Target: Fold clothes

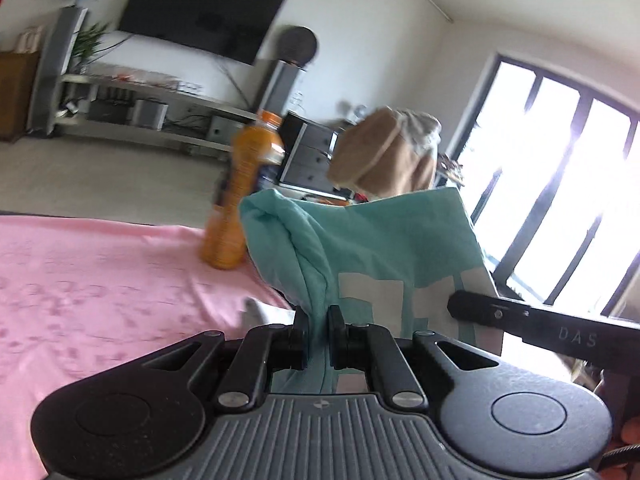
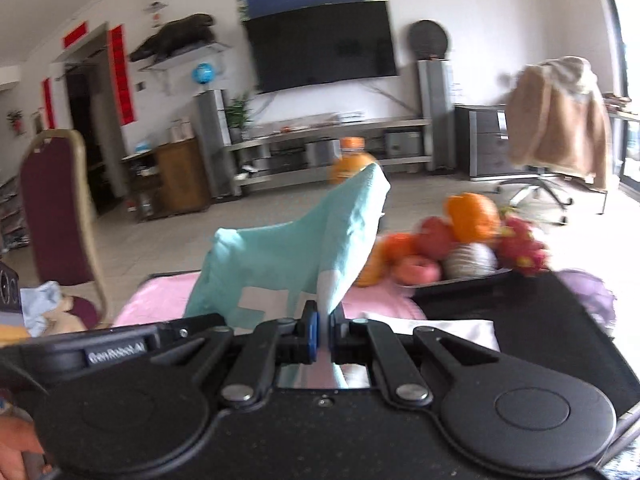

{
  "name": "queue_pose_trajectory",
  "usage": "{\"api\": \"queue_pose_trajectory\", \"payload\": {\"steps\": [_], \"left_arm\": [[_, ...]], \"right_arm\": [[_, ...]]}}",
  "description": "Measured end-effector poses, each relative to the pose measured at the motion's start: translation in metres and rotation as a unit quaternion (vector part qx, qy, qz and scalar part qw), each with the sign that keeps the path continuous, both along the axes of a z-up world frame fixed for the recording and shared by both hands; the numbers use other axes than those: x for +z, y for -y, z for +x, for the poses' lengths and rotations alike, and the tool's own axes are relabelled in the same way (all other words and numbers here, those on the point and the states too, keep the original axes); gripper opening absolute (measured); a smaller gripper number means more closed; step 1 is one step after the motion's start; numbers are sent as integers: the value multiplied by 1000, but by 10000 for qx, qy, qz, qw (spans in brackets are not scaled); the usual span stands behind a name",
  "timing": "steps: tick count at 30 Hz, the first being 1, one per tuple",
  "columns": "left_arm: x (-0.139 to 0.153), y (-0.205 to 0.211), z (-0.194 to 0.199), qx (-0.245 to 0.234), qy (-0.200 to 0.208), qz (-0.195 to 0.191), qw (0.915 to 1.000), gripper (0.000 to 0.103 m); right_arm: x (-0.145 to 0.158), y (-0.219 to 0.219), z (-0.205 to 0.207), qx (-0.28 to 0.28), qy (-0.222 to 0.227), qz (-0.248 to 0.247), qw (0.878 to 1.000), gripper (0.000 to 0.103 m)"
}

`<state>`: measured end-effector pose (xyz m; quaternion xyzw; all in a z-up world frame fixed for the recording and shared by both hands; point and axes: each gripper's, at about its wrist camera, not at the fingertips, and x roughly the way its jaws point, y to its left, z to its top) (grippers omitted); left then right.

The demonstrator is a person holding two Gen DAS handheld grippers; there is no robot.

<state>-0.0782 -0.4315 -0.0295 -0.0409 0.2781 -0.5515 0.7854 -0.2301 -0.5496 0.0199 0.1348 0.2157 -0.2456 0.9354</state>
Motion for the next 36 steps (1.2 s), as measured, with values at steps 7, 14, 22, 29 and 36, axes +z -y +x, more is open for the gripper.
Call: {"api": "queue_pose_trajectory", "payload": {"steps": [7, 14, 22, 29, 36], "left_arm": [[-38, 65, -24, -28, 192, 371, 9991, 7], [-72, 99, -7, 353, 279, 844, 9954, 7], [-113, 125, 67, 1180, -300, 1755, 9769, 19], [-84, 95, 64, 137, -318, 1410, 9894, 14], [-126, 125, 34, -290, -185, 2237, 9741, 14]], "right_arm": [[-38, 60, -23, -237, -223, 202, 9993, 5], [-80, 111, -8, -186, -306, 526, 9980, 5], [-144, 157, 27, -1170, -1048, 849, 9839, 38], [-132, 154, -13, -901, -719, 1407, 9833, 42], [-146, 135, 22, -229, -1402, 1264, 9818, 17]]}}
